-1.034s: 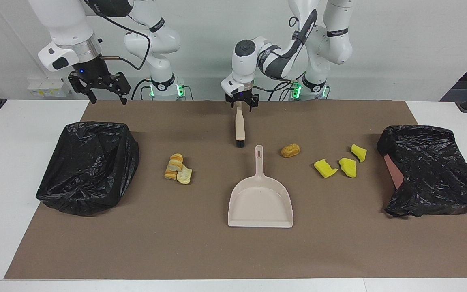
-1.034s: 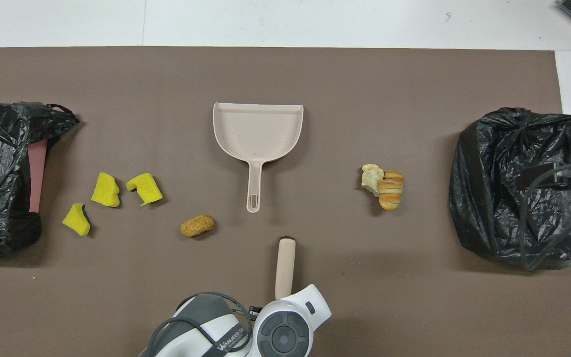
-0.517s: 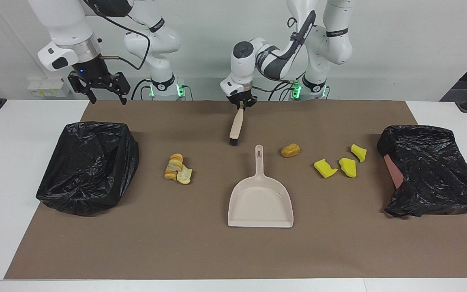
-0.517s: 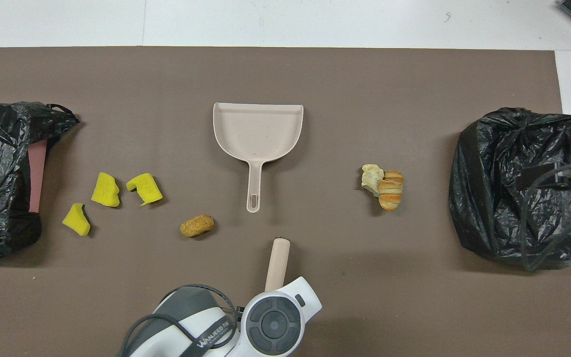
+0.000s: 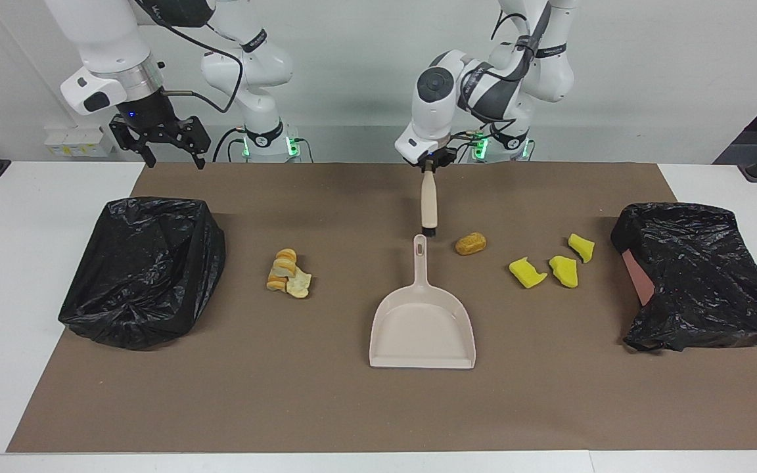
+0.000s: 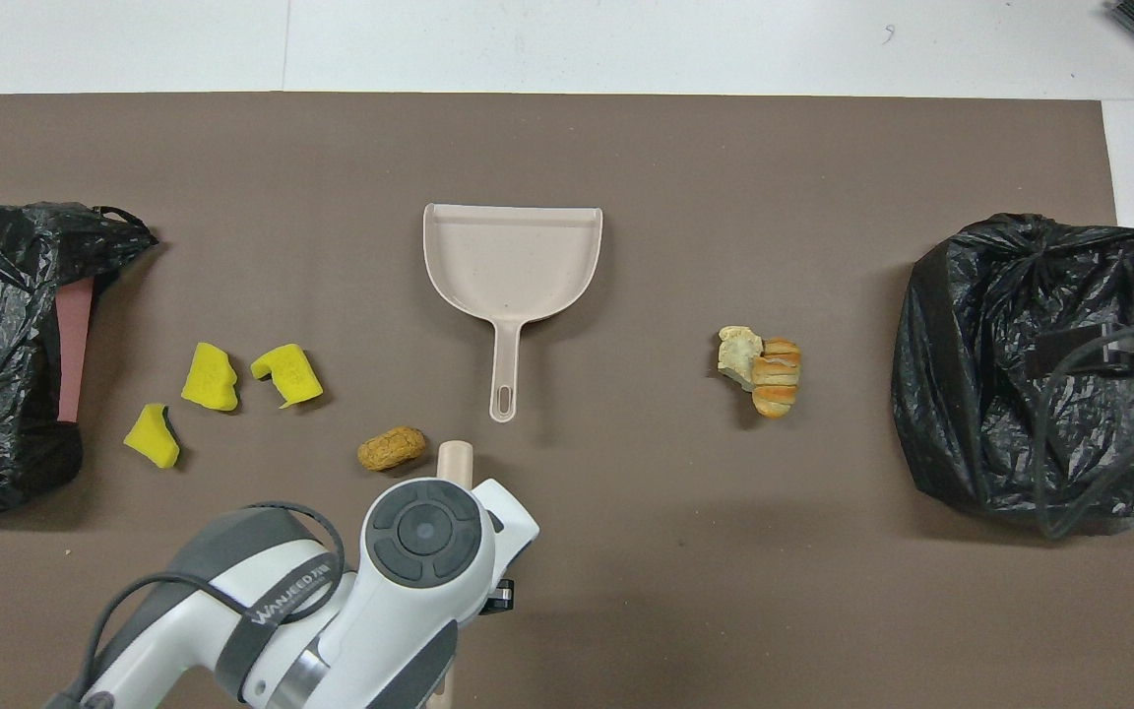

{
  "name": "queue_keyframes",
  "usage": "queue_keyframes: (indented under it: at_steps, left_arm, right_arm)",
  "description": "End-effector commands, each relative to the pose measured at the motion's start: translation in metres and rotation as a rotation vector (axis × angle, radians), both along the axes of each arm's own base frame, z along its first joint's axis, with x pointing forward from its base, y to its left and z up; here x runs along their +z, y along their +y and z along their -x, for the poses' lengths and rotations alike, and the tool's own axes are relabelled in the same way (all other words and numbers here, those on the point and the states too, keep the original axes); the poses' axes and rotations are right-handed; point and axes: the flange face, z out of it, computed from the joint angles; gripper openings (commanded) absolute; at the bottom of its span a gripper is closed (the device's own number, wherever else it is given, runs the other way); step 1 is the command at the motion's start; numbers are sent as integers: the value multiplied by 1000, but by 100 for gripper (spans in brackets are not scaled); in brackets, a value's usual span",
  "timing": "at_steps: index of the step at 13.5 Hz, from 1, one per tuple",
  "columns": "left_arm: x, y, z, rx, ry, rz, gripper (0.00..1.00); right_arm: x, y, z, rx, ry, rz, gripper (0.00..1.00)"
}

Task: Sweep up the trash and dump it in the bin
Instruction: 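Carry the brush to the sponges while the right gripper grasps the dustpan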

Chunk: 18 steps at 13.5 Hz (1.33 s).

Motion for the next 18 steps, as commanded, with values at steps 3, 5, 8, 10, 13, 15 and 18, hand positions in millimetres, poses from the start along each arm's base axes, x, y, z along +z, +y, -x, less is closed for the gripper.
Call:
queue_keyframes:
  at_steps: [3,5,8,10,13,15,18]
  left_arm:
    - [20,60,-51,85,-28,-44,0]
    - [21,99,-77,117,-44,-54,0]
    - [22,160,-115,207,-86,-117,0]
    - [21,204,-130,264,-105,-160,0]
    - [10,273,-140,372,-143,-184,0]
    - [3,312,-135,353,-149,-195,0]
    - [-12,354,-112,304,-140,-155,0]
  right_arm:
    - [0,2,8,15,8,3,100]
    - [-1,2,8,15,11,3,100]
    - [-5,30,10,52,18,3,100]
    - [-4,54,11,53,17,5,100]
    - [-23,112,8,70,31,0,100]
    - [-42,161,-1,37,11,-11,100]
    - [-75,212,-17,41,-26,-22,100]
